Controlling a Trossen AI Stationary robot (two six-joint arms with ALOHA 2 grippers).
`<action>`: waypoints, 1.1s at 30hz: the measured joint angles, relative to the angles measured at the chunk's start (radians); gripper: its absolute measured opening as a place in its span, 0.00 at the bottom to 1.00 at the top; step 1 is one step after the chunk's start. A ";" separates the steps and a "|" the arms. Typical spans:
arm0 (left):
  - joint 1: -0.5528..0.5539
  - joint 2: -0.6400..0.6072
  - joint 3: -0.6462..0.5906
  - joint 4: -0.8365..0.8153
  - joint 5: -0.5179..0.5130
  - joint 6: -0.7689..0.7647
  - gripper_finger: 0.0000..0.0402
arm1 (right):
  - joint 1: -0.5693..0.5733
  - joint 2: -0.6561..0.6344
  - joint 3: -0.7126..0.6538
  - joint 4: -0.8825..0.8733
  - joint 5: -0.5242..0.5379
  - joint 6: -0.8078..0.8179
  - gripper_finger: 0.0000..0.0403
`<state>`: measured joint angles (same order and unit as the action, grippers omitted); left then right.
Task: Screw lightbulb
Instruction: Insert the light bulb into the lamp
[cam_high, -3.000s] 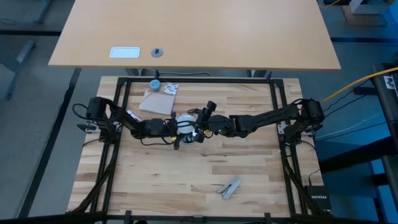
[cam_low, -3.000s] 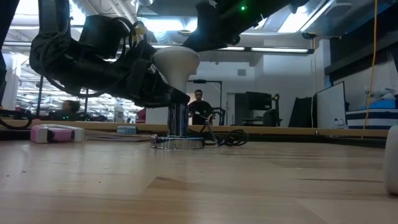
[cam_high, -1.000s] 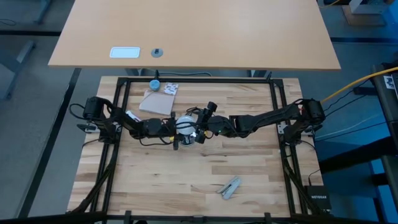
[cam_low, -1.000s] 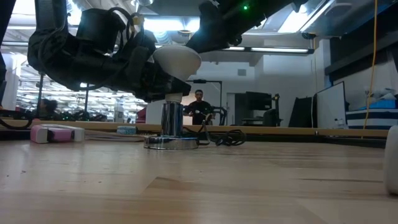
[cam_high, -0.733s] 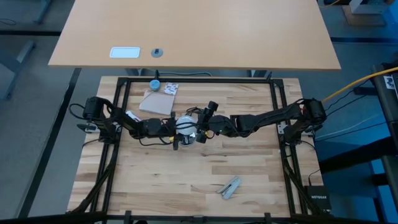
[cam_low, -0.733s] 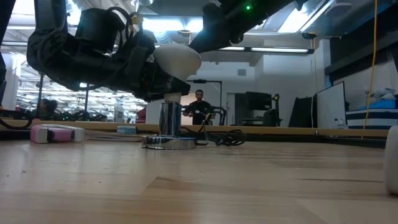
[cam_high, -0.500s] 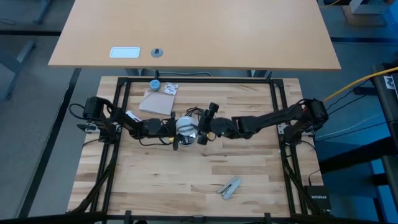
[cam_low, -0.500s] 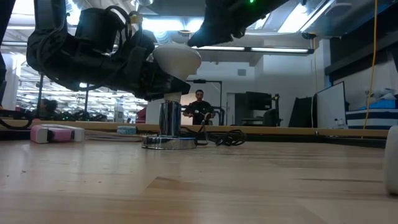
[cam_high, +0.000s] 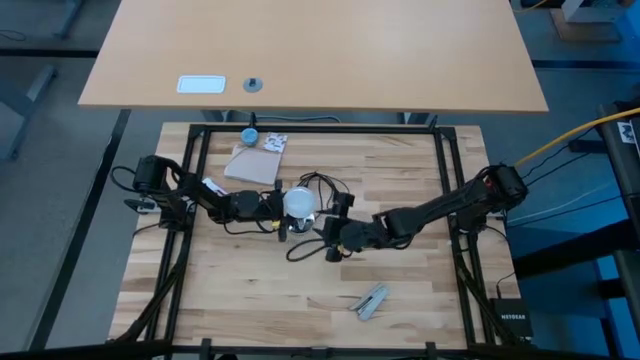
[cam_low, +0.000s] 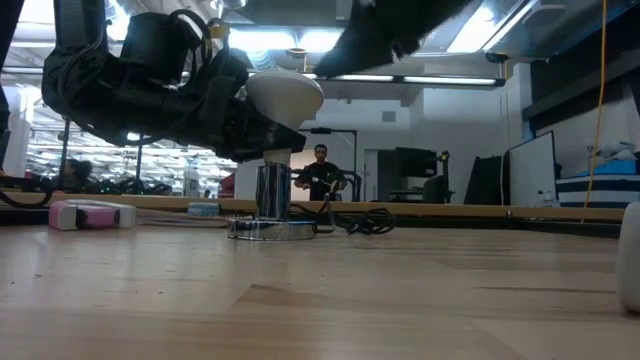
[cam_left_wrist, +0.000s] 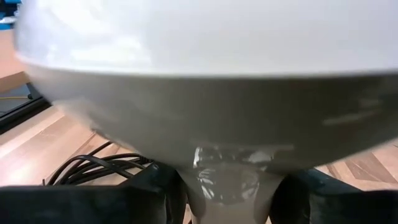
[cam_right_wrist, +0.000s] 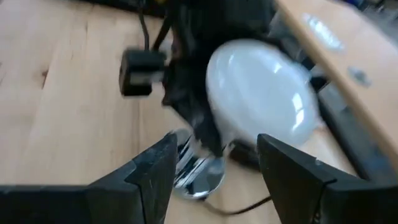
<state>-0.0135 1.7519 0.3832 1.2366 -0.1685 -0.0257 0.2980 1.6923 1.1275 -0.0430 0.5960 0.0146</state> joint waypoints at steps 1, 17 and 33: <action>0.000 0.000 0.000 0.000 0.000 0.000 0.38 | -0.003 0.012 0.000 -0.010 -0.011 0.026 0.56; -0.001 0.000 0.000 -0.016 0.000 -0.001 0.37 | -0.004 0.234 0.000 -0.002 -0.092 0.085 0.56; -0.001 0.000 -0.001 -0.016 -0.001 -0.019 0.37 | -0.164 0.275 0.001 0.015 -0.123 0.143 0.56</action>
<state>-0.0143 1.7523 0.3824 1.2209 -0.1692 -0.0448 0.1337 1.9675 1.1286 -0.0282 0.4732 0.1579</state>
